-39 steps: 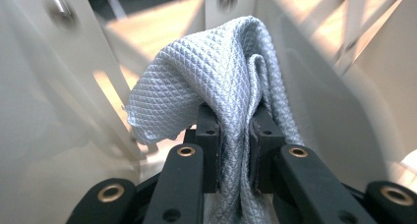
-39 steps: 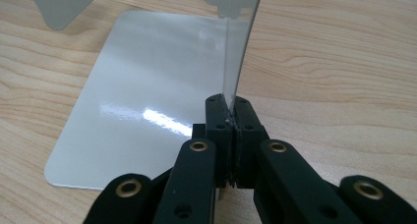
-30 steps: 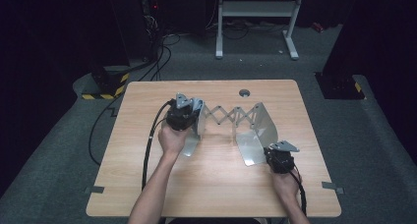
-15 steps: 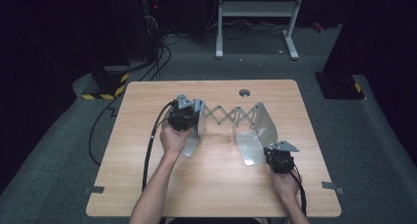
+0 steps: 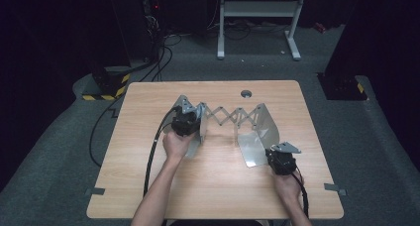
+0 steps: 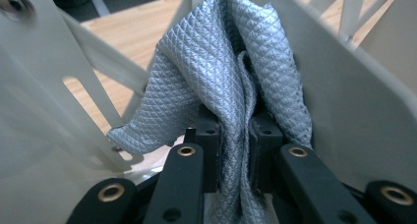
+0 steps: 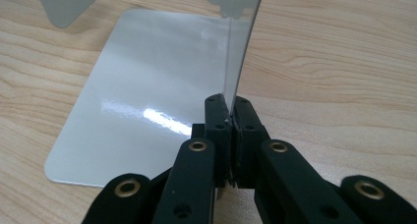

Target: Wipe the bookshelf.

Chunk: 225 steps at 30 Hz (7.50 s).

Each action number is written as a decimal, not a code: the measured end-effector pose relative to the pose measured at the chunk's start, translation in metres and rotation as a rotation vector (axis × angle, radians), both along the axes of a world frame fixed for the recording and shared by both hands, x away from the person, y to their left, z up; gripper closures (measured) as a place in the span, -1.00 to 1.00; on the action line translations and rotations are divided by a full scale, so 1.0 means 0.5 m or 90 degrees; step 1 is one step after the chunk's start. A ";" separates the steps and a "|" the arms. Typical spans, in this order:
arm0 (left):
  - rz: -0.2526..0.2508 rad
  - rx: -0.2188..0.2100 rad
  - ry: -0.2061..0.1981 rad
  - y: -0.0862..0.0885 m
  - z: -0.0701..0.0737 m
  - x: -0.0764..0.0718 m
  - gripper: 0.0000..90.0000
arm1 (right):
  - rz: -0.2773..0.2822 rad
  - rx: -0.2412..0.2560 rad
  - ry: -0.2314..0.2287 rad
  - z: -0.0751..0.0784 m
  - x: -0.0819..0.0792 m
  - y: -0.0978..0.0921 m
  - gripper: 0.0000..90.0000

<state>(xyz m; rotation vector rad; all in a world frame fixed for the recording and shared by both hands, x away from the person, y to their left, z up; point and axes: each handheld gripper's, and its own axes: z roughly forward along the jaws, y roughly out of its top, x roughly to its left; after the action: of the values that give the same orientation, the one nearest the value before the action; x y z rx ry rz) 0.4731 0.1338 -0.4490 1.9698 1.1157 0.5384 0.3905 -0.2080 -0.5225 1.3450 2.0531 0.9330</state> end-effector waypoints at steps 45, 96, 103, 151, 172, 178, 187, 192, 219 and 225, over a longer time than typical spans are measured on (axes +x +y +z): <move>-0.017 0.008 0.006 0.007 -0.013 -0.039 0.74 | 0.003 -0.001 0.000 0.000 0.000 0.001 0.95; -0.019 0.018 0.028 0.001 -0.058 -0.054 0.74 | 0.004 -0.004 0.000 0.000 -0.001 0.002 0.94; -0.018 0.043 0.066 -0.006 -0.092 -0.038 0.74 | 0.002 -0.003 0.000 0.000 -0.001 0.003 0.94; -0.010 0.032 -0.021 0.000 -0.010 -0.117 0.72 | 0.005 -0.005 0.000 0.000 -0.001 0.003 0.94; -0.012 0.039 0.078 -0.015 -0.098 -0.082 0.71 | 0.005 -0.005 0.000 0.000 -0.001 0.003 0.94; -0.018 0.038 0.094 -0.010 -0.117 -0.099 0.72 | 0.005 -0.005 0.000 0.000 -0.001 0.003 0.94; -0.059 0.019 0.086 -0.038 -0.115 -0.134 0.72 | 0.006 -0.006 0.000 0.000 -0.001 0.003 0.94; -0.078 0.013 0.077 -0.057 -0.103 -0.132 0.73 | 0.006 -0.005 0.000 0.000 -0.001 0.003 0.94; -0.011 0.014 0.030 -0.059 -0.111 -0.113 0.73 | 0.010 -0.004 0.002 0.000 -0.001 0.002 0.95; 0.016 0.007 0.029 -0.051 -0.108 -0.103 0.73 | 0.009 -0.003 0.002 0.000 -0.001 0.003 0.95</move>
<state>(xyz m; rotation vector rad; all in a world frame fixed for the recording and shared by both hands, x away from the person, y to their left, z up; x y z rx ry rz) 0.4215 0.1085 -0.5030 1.9890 1.1692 0.5172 0.3900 -0.2067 -0.5227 1.3320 2.0679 0.9325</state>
